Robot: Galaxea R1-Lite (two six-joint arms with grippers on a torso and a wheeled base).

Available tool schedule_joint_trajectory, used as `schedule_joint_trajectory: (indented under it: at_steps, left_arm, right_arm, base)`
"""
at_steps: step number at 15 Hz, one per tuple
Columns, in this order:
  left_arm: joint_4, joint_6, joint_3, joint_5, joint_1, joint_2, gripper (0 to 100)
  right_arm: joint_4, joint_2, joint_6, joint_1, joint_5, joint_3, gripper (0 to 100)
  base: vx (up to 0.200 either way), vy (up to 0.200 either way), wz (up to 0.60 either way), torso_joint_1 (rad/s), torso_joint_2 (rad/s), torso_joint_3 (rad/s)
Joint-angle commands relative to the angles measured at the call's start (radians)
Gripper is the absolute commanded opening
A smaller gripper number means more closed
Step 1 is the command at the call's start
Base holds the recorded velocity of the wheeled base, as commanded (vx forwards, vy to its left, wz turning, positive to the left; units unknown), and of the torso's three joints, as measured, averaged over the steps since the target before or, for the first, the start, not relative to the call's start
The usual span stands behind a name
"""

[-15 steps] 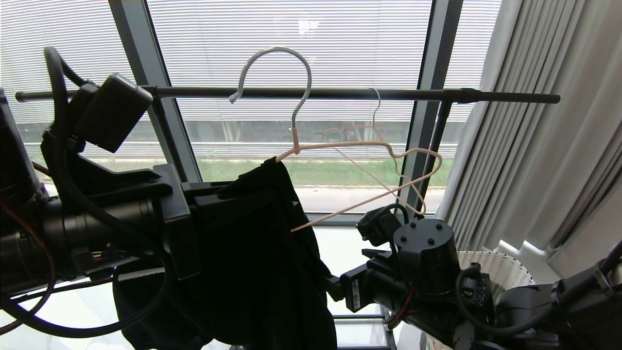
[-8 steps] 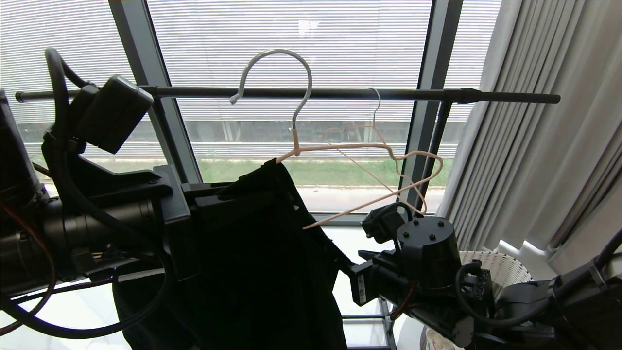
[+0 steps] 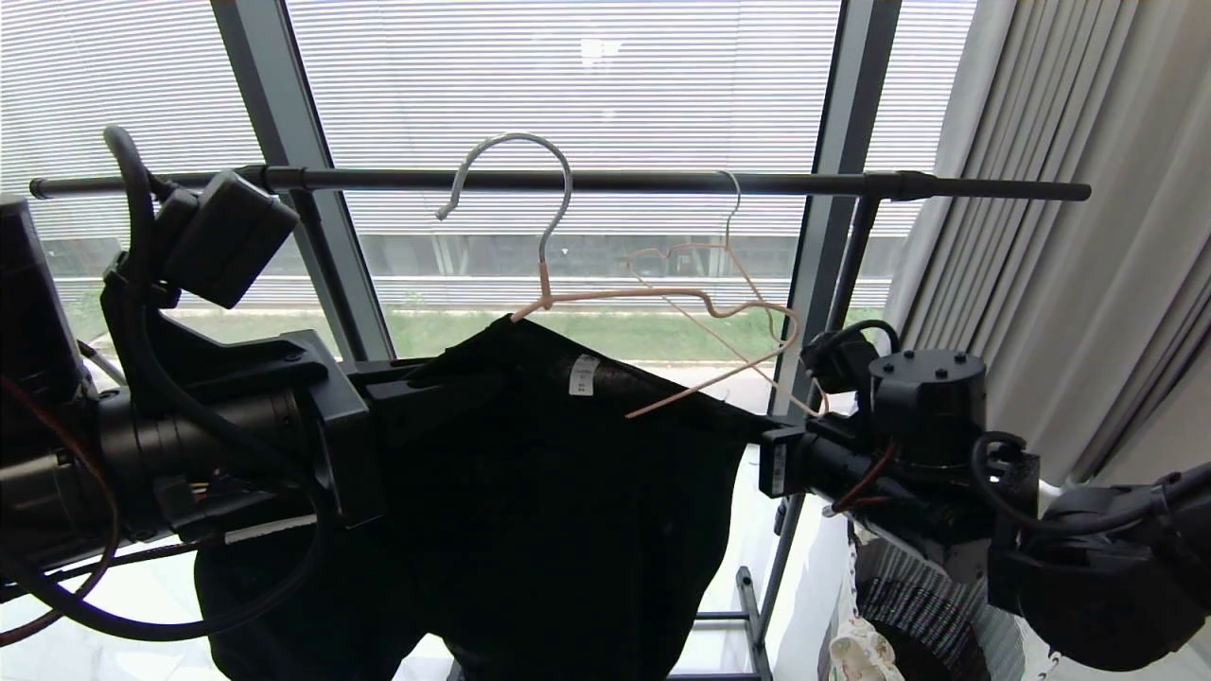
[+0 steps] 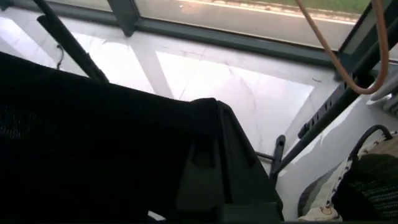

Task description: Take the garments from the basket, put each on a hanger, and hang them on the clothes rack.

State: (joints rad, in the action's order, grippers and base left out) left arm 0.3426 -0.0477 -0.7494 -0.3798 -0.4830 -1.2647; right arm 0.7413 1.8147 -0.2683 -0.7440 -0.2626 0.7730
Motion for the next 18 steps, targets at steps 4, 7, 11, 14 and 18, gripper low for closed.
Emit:
schedule_joint_trajectory:
  at_steps: [4, 7, 11, 14, 18]
  left_arm:
    - [0.0, 0.0, 0.039, 0.007, -0.02, 0.021, 0]
    - [0.0, -0.001, 0.065, 0.007, -0.022, 0.01, 0]
    - [-0.002, -0.009, 0.105, 0.009, -0.017, 0.001, 0]
    - [-0.014, -0.057, 0.156, 0.016, -0.022, -0.033, 0]
    - [0.0, -0.054, 0.136, 0.044, -0.023, -0.079, 0]
  right_arm:
    - [0.003, -0.058, 0.02, 0.109, -0.003, 0.035, 0]
    - [0.003, -0.069, 0.041, 0.127, 0.003, 0.077, 0]
    - [0.001, -0.086, 0.043, 0.129, 0.005, 0.08, 0]
    - [-0.025, -0.144, 0.049, 0.129, 0.049, 0.109, 0]
    - [-0.27, -0.288, 0.152, 0.175, 0.312, 0.186, 0]
  base:
    - [0.0, 0.0, 0.0, 0.0, 0.0, 0.0]
    - [0.0, 0.0, 0.0, 0.0, 0.0, 0.0]
    - [0.0, 0.0, 0.0, 0.0, 0.0, 0.0]
    - [0.0, 0.0, 0.0, 0.0, 0.0, 0.0]
    - [0.0, 0.0, 0.0, 0.0, 0.0, 0.0]
